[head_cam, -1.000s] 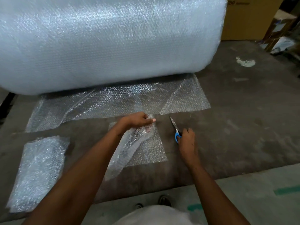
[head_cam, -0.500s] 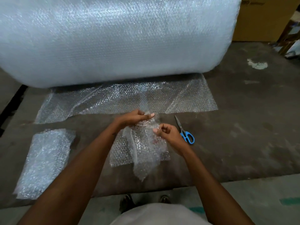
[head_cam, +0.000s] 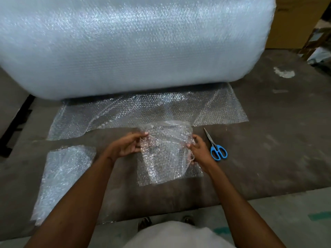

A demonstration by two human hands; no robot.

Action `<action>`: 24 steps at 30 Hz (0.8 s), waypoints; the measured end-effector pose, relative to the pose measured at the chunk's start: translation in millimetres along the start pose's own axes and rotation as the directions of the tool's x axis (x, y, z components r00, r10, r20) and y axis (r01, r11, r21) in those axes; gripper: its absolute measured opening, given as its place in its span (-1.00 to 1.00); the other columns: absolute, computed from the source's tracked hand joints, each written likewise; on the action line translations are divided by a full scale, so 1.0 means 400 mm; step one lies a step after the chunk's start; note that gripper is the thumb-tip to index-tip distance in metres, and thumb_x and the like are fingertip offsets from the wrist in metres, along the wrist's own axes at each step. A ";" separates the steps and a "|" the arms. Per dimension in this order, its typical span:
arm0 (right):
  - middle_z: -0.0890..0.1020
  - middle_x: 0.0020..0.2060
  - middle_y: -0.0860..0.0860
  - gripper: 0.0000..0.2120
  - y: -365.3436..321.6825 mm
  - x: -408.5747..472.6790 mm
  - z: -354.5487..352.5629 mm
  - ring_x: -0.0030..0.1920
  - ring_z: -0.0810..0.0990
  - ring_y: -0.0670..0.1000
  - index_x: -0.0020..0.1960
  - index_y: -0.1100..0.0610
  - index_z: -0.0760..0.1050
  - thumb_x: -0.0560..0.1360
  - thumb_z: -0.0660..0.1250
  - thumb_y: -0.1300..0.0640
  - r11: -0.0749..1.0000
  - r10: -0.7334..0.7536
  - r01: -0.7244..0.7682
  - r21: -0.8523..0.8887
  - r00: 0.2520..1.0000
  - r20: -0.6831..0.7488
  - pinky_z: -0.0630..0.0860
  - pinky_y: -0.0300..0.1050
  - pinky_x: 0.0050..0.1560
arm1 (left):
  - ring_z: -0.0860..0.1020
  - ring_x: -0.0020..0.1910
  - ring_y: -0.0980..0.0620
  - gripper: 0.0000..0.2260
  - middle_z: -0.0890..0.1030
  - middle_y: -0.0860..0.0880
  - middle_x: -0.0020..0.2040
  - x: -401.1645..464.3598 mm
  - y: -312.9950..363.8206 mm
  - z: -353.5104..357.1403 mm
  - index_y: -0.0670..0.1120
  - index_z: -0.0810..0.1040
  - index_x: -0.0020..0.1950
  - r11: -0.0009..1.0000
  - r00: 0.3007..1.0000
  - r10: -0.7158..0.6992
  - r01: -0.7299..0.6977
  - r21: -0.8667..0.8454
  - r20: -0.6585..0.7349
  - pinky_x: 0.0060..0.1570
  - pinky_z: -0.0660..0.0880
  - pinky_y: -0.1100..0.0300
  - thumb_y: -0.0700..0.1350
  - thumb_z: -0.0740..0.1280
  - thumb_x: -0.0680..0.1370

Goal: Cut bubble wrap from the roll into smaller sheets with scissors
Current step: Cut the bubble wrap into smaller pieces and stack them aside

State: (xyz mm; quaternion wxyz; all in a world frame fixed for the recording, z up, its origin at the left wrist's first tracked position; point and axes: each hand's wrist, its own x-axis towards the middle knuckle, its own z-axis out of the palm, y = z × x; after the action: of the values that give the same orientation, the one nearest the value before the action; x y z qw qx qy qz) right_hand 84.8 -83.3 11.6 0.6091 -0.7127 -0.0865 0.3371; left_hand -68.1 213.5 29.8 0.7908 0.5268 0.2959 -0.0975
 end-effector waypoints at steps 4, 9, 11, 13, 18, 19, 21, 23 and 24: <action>0.72 0.16 0.04 -0.57 0.027 -0.001 0.023 -0.48 0.55 -0.04 0.48 -0.02 0.38 0.69 0.32 0.30 0.997 0.045 -0.048 -0.056 0.998 -0.052 0.45 -0.18 -0.57 | 0.72 0.04 -0.12 -0.60 0.74 -0.18 0.16 0.005 -0.069 0.022 -0.30 0.64 0.33 0.998 0.998 0.043 -0.041 0.044 -0.040 0.04 0.71 -0.09 -0.08 0.55 0.59; 0.67 0.32 0.12 -0.58 0.025 0.017 0.014 0.24 0.69 0.08 0.47 0.07 0.49 0.64 0.40 0.29 0.969 -0.077 0.059 -0.239 0.995 -0.067 0.65 -0.24 -0.03 | 0.67 -0.28 0.09 -0.87 0.71 -0.04 -0.20 0.005 -0.144 0.078 -0.26 0.65 0.08 0.948 0.936 0.264 -0.207 0.243 -0.234 -0.29 0.60 0.21 -0.20 0.48 0.64; 0.69 0.30 0.04 -0.59 -0.006 0.006 0.024 0.32 0.67 0.06 0.44 0.01 0.52 0.65 0.35 0.32 0.905 -0.187 0.156 -0.397 0.982 -0.040 0.65 -0.21 0.05 | 0.62 -0.35 0.16 -0.91 0.69 0.04 -0.26 0.006 -0.155 0.096 -0.16 0.65 0.05 0.913 0.908 0.317 -0.215 0.346 -0.275 -0.35 0.54 0.25 -0.14 0.46 0.67; 0.73 0.23 0.01 -0.59 -0.039 -0.015 0.059 0.24 0.71 0.03 0.46 0.00 0.52 0.66 0.31 0.28 0.755 -0.301 0.251 -0.605 0.953 0.019 0.67 -0.02 0.13 | 0.55 -0.41 0.23 -0.89 0.64 0.09 -0.30 0.013 -0.163 0.105 -0.07 0.62 0.02 0.870 0.892 0.348 -0.192 0.454 -0.289 -0.38 0.46 0.26 -0.07 0.39 0.71; 0.72 -0.09 0.06 -0.51 -0.104 -0.115 0.215 -0.14 0.71 0.13 0.59 0.05 0.35 0.68 0.22 0.27 0.087 -0.389 0.299 -0.950 0.888 0.244 0.46 -0.07 -0.24 | 0.47 -0.39 0.18 -0.73 0.57 0.09 -0.30 0.009 -0.156 0.130 -0.01 0.60 -0.05 0.817 0.878 0.365 -0.142 0.559 -0.310 -0.37 0.37 0.20 -0.02 0.22 0.79; 0.71 -0.09 0.07 -0.52 -0.112 -0.135 0.251 -0.14 0.71 0.13 0.59 0.10 0.34 0.68 0.23 0.27 0.026 -0.376 0.314 -0.949 0.883 0.282 0.45 -0.06 -0.23 | 0.45 -0.40 0.16 -0.70 0.55 0.08 -0.32 0.007 -0.156 0.135 -0.03 0.58 -0.07 0.852 0.889 0.333 -0.143 0.503 -0.313 -0.41 0.37 0.22 -0.03 0.20 0.80; 0.72 -0.04 0.08 -0.55 -0.113 -0.155 0.312 -0.08 0.73 0.14 0.57 0.16 0.33 0.69 0.25 0.26 -0.017 -0.353 0.335 -0.942 0.880 0.319 0.52 -0.01 -0.17 | 0.45 -0.36 0.06 -0.68 0.53 -0.02 -0.31 0.003 -0.161 0.139 -0.14 0.58 -0.03 0.934 0.919 0.262 -0.164 0.317 -0.296 -0.44 0.39 0.24 -0.02 0.19 0.80; 0.72 0.05 0.13 -0.48 -0.100 -0.152 0.363 0.03 0.74 0.18 0.61 0.22 0.25 0.68 0.27 0.27 0.048 -0.292 0.335 -0.941 0.906 0.308 0.60 0.05 -0.05 | 0.50 -0.26 -0.05 -0.62 0.55 -0.14 -0.23 -0.005 -0.164 0.141 -0.16 0.60 0.02 0.977 0.940 0.197 -0.163 0.138 -0.279 -0.35 0.43 0.18 0.10 0.19 0.79; 0.72 0.08 0.16 -0.48 -0.094 -0.149 0.383 0.06 0.74 0.21 0.60 0.24 0.25 0.67 0.27 0.27 0.100 -0.257 0.337 -0.936 0.918 0.303 0.60 0.07 -0.03 | 0.55 -0.20 -0.08 -0.57 0.60 -0.15 -0.19 -0.014 -0.159 0.145 -0.13 0.61 0.02 0.987 0.949 0.160 -0.154 0.043 -0.273 -0.27 0.48 0.15 0.17 0.18 0.77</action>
State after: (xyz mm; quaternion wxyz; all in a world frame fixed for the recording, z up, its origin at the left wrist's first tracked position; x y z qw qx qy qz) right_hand -39.4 18.0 64.2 0.0599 -0.8902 -0.4416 0.0948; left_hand -81.1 133.9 -0.9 0.7416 0.5653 0.3595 0.0368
